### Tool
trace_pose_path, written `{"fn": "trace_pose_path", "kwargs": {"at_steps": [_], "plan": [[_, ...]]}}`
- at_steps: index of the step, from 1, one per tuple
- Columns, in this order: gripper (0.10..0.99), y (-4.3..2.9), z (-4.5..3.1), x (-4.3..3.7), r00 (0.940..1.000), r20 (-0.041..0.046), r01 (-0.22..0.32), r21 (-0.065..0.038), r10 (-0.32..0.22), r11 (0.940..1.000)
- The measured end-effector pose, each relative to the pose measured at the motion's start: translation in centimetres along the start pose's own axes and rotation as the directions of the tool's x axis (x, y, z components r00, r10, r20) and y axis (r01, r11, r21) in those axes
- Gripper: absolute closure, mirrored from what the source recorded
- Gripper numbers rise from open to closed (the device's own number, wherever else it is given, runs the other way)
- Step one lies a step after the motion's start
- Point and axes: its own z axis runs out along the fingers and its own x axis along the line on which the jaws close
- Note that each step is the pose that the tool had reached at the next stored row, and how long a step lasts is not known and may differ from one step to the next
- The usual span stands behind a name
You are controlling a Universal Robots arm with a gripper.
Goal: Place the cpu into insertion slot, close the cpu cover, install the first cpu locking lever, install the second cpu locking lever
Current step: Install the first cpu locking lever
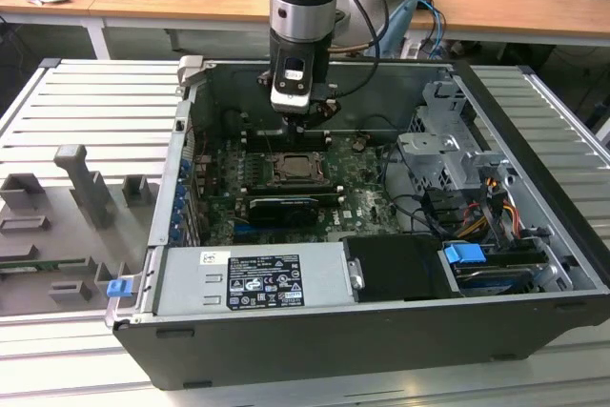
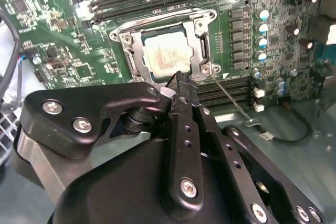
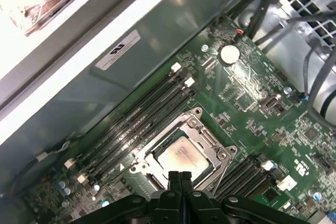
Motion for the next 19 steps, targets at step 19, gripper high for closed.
{"fn": "trace_pose_path", "kwargs": {"at_steps": [19], "plan": [[0.98, 0.0, 0.06, 0.0, 0.9528, -0.0161, 0.303, 0.004, -0.303, 0.9528]]}}
